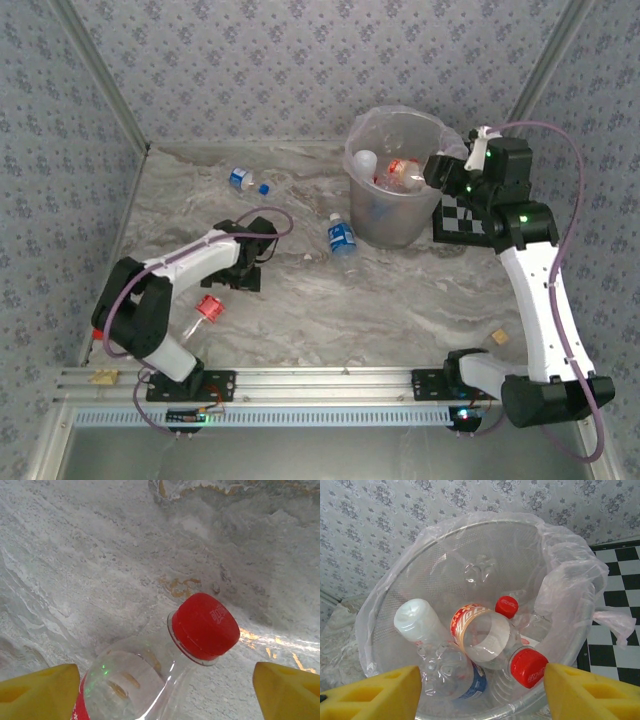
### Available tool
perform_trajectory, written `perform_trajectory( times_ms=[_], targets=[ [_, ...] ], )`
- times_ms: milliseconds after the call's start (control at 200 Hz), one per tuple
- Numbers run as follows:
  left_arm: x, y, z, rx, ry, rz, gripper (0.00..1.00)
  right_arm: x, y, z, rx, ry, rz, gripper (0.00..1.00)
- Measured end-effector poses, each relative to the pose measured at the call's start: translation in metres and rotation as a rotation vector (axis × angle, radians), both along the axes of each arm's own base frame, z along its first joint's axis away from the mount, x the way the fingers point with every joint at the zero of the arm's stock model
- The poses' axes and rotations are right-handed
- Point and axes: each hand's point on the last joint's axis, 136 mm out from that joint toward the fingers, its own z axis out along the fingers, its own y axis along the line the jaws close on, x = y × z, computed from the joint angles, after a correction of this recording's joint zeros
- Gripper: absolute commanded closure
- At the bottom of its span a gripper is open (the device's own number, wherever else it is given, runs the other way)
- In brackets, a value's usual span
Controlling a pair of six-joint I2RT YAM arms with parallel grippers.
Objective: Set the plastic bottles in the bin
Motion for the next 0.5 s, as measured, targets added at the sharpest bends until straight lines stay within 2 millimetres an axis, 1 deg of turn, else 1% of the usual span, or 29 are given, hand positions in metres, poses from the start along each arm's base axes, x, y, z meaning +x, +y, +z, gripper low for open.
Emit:
perform_trajectory(
  times_ms=[215,315,505],
  targets=[
    [-0.003,0.003,-0.020,0.054,0.077,-0.007,0.29,0.000,-0.005,0.000,0.006,0.000,-0.009,0.33],
    [-0.002,0.002,-0.025,0.063,0.092,-0.014,0.41,0.000,-0.007,-0.001,0.007,0.002,-0.013,0.33],
    [0.016,-0.010,-0.024,0.039,0.063,-0.024,0.58,-0.001,-0.007,0.000,0.011,0.001,-0.010,0.33]
  ],
)
